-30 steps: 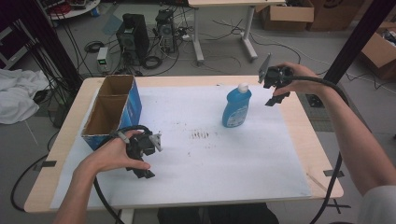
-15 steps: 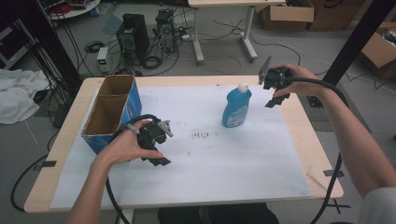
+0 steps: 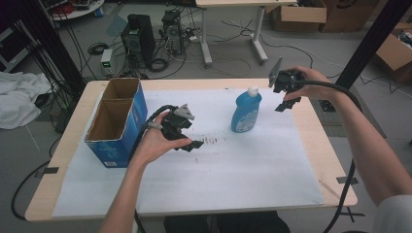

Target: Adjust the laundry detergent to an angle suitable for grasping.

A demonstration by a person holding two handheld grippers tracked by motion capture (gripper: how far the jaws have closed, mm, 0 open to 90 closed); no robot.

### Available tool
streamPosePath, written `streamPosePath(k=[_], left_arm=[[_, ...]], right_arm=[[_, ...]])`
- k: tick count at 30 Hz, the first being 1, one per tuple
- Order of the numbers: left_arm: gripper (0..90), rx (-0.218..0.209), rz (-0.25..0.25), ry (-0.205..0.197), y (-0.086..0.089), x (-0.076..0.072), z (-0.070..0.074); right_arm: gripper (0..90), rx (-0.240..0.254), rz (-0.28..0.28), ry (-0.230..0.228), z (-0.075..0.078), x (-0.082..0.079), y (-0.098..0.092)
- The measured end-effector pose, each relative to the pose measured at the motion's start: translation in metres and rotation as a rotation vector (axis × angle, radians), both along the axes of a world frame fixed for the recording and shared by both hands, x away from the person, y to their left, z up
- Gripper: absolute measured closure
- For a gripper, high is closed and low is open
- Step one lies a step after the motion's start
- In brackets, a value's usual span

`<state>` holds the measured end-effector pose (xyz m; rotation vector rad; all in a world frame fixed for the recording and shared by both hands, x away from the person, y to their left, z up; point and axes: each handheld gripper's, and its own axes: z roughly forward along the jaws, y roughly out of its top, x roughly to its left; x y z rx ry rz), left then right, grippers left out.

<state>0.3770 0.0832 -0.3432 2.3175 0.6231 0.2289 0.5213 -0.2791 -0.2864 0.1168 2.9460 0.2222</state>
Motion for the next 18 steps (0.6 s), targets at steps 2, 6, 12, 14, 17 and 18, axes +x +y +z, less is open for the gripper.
streamPosePath(k=[2, 6, 12, 14, 17, 18], left_arm=[[16.3, -0.085, 0.054, -0.041, -0.011, 0.006, -0.006], [16.2, -0.181, 0.117, -0.069, -0.022, 0.012, -0.011], [15.9, -0.332, 0.176, -0.058, -0.04, 0.026, -0.021], [15.9, -0.347, 0.171, -0.045, -0.047, 0.03, -0.025], [15.9, -0.355, 0.167, -0.035, -0.06, 0.036, -0.03], [15.9, -0.357, 0.167, -0.029, -0.065, 0.039, -0.032]], right_arm=[[18.5, 0.0, 0.002, 0.001, 0.0, 0.0, 0.0], [18.4, 0.005, 0.0, 0.002, 0.0, 0.0, 0.0], [18.4, 0.002, -0.002, 0.004, 0.001, 0.001, 0.0], [18.4, 0.0, -0.004, 0.006, 0.0, 0.001, 0.0], [18.4, -0.002, -0.003, 0.011, -0.001, 0.002, 0.001], [18.4, -0.004, -0.004, 0.012, -0.002, 0.002, 0.002]])
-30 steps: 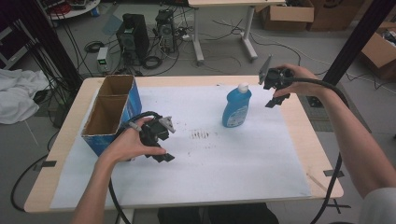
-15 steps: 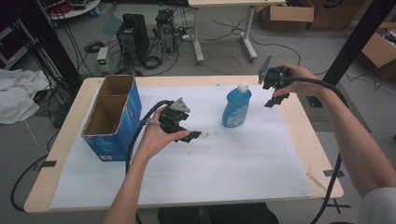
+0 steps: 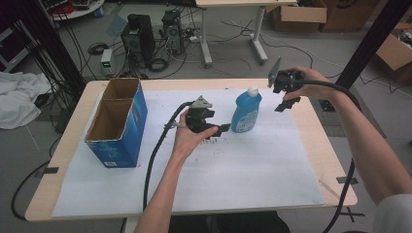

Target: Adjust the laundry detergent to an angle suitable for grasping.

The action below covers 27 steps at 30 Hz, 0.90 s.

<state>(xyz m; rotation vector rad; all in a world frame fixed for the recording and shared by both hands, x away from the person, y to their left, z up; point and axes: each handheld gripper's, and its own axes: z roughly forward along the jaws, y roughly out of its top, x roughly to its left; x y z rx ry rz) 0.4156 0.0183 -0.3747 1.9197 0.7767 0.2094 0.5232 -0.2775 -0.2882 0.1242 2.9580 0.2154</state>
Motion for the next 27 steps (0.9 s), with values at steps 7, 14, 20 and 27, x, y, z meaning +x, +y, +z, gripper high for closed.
streamPosePath(k=[7, 14, 20, 27], left_arm=[[15.9, 0.029, -0.012, -0.006, -0.032, 0.018, -0.007], [16.0, 0.105, -0.076, -0.036, -0.052, 0.039, -0.004], [16.0, 0.136, -0.125, -0.031, -0.059, 0.054, -0.003], [16.0, 0.107, -0.18, -0.024, -0.066, 0.067, -0.004]], right_arm=[[18.3, -0.009, 0.009, 0.005, -0.003, 0.001, 0.003], [18.3, -0.007, 0.013, 0.009, -0.003, 0.001, 0.004], [18.3, -0.007, 0.012, 0.009, -0.003, 0.002, 0.003], [18.3, -0.009, 0.016, 0.014, -0.004, 0.003, 0.003]])
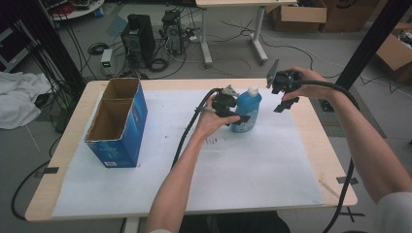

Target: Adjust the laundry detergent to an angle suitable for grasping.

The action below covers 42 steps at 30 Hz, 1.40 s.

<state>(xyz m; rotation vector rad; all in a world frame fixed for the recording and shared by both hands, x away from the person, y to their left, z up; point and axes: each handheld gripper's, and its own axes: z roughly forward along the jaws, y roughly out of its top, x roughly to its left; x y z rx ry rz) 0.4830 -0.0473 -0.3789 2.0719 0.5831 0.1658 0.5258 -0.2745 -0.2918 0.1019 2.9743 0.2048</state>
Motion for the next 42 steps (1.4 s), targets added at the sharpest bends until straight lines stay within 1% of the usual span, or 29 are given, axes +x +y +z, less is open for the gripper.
streamPosePath(k=[1, 2, 3, 6, 8, 9, 11, 13, 15, 16, 19, 20, 25, 28, 30, 36, 42], left_arm=[[16.0, 0.012, -0.008, -0.001, -0.001, 0.002, 0.0], [16.0, 0.012, -0.008, -0.001, -0.001, 0.002, 0.0], [16.0, 0.024, -0.021, 0.001, -0.004, 0.005, 0.0], [16.0, 0.02, -0.032, 0.003, -0.007, 0.007, 0.001], [16.0, 0.018, -0.052, 0.007, -0.01, 0.009, 0.002], [16.1, 0.03, -0.063, 0.014, -0.013, 0.011, 0.001], [16.2, 0.05, -0.071, 0.01, -0.016, 0.012, 0.0], [16.2, 0.052, -0.073, 0.007, -0.017, 0.012, 0.0], [17.4, 0.042, -0.074, 0.009, -0.018, 0.013, 0.0], [17.9, 0.043, -0.076, 0.009, -0.018, 0.013, 0.0], [22.0, 0.042, -0.076, 0.008, -0.018, 0.014, 0.0], [22.4, 0.042, -0.076, 0.012, -0.017, 0.014, 0.0], [26.8, 0.05, -0.083, 0.009, -0.016, 0.015, -0.001], [28.4, 0.056, -0.088, 0.009, -0.017, 0.015, -0.002], [29.2, 0.052, -0.09, 0.011, -0.017, 0.015, -0.003], [30.5, 0.06, -0.09, 0.004, -0.017, 0.015, -0.003], [33.3, 0.045, -0.071, -0.004, -0.015, 0.017, -0.002]], right_arm=[[18.3, -0.002, 0.001, 0.0, 0.0, 0.0, 0.0], [18.3, -0.002, 0.001, 0.0, 0.0, 0.0, 0.0], [18.3, -0.002, 0.0, 0.001, 0.0, 0.001, -0.001], [18.3, 0.0, 0.0, -0.001, 0.0, 0.001, -0.002], [18.3, -0.003, 0.001, 0.003, -0.001, 0.001, -0.002], [18.3, -0.002, 0.0, 0.006, -0.001, 0.002, -0.003], [18.3, -0.004, -0.001, 0.006, -0.002, 0.002, -0.003], [18.3, -0.004, -0.002, 0.006, -0.002, 0.002, -0.003], [18.3, 0.001, 0.001, 0.008, -0.002, 0.002, -0.003], [18.4, 0.001, 0.0, 0.009, -0.002, 0.002, -0.003], [18.4, -0.001, 0.0, 0.006, -0.002, 0.003, -0.002], [18.4, 0.001, 0.0, 0.004, -0.002, 0.003, -0.002], [18.3, -0.006, 0.002, 0.01, -0.003, 0.004, -0.002], [18.4, -0.007, 0.004, 0.011, -0.004, 0.004, -0.001], [18.4, -0.006, 0.002, 0.01, -0.004, 0.003, -0.001], [18.4, -0.009, 0.006, 0.012, -0.006, 0.004, -0.001], [18.5, -0.009, 0.01, 0.013, -0.006, 0.004, 0.001]])
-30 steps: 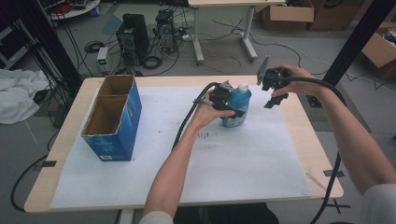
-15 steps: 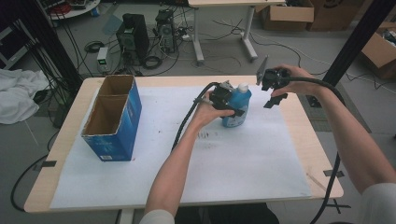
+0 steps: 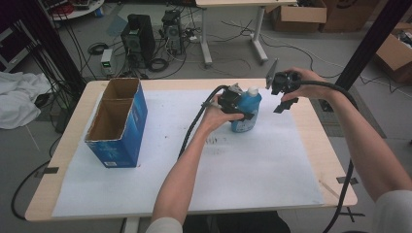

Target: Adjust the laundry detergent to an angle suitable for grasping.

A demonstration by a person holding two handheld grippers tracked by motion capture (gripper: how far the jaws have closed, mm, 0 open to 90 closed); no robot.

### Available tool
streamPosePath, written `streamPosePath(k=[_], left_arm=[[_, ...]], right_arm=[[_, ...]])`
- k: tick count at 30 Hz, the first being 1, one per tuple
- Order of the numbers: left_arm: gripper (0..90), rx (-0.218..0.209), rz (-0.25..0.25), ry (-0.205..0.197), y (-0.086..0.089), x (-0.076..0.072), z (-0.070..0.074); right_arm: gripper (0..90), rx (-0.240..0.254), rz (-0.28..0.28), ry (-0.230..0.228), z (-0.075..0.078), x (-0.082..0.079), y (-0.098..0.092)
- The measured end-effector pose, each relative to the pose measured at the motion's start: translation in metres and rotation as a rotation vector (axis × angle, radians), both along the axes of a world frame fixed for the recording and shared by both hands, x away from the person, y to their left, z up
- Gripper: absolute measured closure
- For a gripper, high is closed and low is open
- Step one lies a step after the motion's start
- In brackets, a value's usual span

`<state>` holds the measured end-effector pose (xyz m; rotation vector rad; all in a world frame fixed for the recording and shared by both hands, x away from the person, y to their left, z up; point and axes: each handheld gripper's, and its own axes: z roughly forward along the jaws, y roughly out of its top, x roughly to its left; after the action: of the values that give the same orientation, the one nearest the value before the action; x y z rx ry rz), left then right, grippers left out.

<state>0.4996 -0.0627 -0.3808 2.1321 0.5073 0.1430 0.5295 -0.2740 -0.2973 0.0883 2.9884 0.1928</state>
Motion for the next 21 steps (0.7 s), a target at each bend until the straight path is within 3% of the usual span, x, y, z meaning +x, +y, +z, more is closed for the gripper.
streamPosePath(k=[4, 21], left_arm=[[34.2, -0.018, 0.012, 0.003, 0.0006, 0.0004, 0.0002], [40.5, 0.0, -0.005, -0.019, -0.003, 0.0, 0.0001]], right_arm=[[18.5, -0.001, 0.001, -0.003, 0.0006, 0.0001, 0.0003], [18.5, -0.006, -0.004, -0.003, 0.0012, -0.0008, -0.0021]])
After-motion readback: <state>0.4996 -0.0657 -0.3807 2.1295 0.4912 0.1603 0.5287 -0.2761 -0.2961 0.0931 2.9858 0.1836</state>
